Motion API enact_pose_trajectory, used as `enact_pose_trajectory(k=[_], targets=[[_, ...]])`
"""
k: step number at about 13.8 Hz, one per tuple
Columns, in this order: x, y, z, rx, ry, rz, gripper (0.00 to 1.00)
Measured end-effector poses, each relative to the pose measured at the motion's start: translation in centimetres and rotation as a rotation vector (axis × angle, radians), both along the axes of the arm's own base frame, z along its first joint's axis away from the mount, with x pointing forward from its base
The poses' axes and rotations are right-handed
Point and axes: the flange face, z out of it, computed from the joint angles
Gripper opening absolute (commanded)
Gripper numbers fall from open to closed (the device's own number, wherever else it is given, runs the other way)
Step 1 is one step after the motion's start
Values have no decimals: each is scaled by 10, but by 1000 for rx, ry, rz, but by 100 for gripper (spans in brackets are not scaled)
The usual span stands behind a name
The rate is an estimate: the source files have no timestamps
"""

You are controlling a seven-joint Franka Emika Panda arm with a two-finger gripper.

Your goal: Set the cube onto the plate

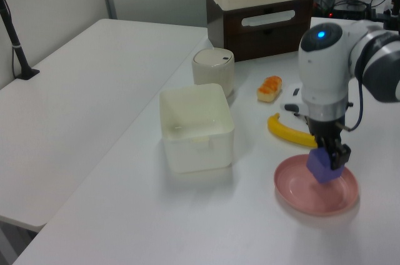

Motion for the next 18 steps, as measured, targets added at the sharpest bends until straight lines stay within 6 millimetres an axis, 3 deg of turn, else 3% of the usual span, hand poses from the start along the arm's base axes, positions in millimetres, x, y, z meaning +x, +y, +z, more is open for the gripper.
enact_pose_trajectory(k=[1,3,7,11,12,14,16,18], targets=[[1,2,-6,0,0,-2,99],[7,2,-11,0,-2,-10,100],[19,5,-2,16,-25,-27,100],[52,-13,42,28,-56,-104,100],[73,-33,71,33,-70,-158,100],[99,-65,108,49,-102,-233,100],[131,-123,151,80,-166,-345,100],[149,-189,183,95,-218,-462,100]])
